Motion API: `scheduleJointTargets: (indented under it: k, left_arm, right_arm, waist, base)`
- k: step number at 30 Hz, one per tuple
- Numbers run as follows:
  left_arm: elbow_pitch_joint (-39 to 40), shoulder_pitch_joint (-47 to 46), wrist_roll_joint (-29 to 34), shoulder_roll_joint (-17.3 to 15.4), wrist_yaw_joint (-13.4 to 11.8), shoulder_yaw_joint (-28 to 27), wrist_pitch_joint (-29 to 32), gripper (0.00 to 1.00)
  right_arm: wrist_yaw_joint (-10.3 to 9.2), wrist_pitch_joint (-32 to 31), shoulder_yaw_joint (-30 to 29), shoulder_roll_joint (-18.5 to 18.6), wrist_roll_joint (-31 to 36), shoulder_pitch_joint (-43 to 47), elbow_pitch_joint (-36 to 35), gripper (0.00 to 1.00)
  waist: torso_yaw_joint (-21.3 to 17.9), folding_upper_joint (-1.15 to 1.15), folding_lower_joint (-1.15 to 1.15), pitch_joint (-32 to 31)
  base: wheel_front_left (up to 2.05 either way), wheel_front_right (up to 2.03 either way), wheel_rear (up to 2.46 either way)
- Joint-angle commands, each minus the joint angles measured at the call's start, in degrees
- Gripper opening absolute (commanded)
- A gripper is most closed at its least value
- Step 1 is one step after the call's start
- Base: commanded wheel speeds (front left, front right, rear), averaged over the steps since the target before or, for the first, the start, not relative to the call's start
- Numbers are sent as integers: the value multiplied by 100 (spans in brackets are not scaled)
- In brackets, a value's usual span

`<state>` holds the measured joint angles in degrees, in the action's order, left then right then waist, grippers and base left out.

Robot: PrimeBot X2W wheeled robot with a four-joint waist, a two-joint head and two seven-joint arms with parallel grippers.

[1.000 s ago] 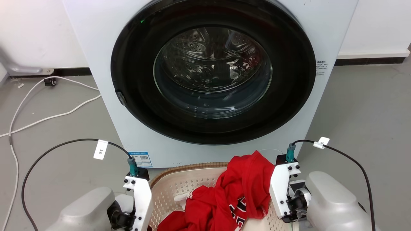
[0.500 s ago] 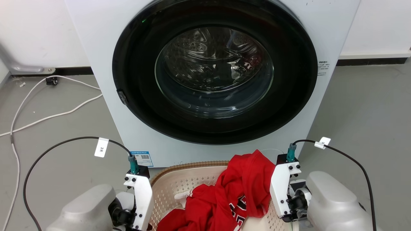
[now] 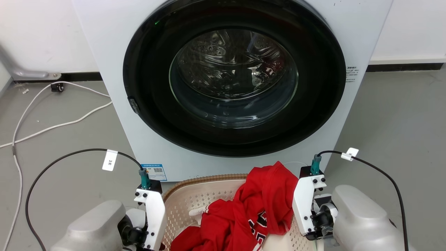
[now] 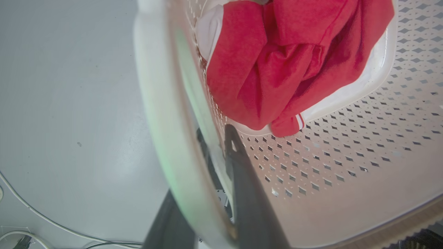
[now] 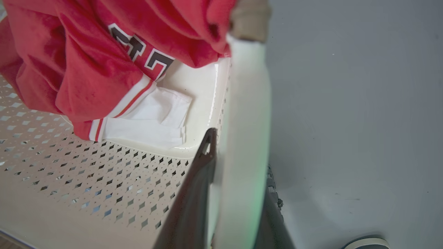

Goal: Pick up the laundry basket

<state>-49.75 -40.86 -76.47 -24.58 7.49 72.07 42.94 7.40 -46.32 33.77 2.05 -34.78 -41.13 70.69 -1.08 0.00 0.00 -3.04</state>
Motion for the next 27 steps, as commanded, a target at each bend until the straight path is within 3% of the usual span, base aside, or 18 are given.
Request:
scheduleJointTargets:
  k: [1, 27]
  left_arm:
    - [-86, -45, 34, -134, -6, 54, 27, 0]
    - [-101, -59, 15, -140, -6, 85, 69, 0]
  right_arm:
    - [16, 15, 49, 151, 0, -128, 34, 0]
    - [16, 50, 303, 149, -260, -185, 148, 0]
  waist:
    - [-4, 0, 0, 0]
    - [-17, 0, 0, 1]
  base:
    - [0, 0, 0]
    - [0, 0, 0]
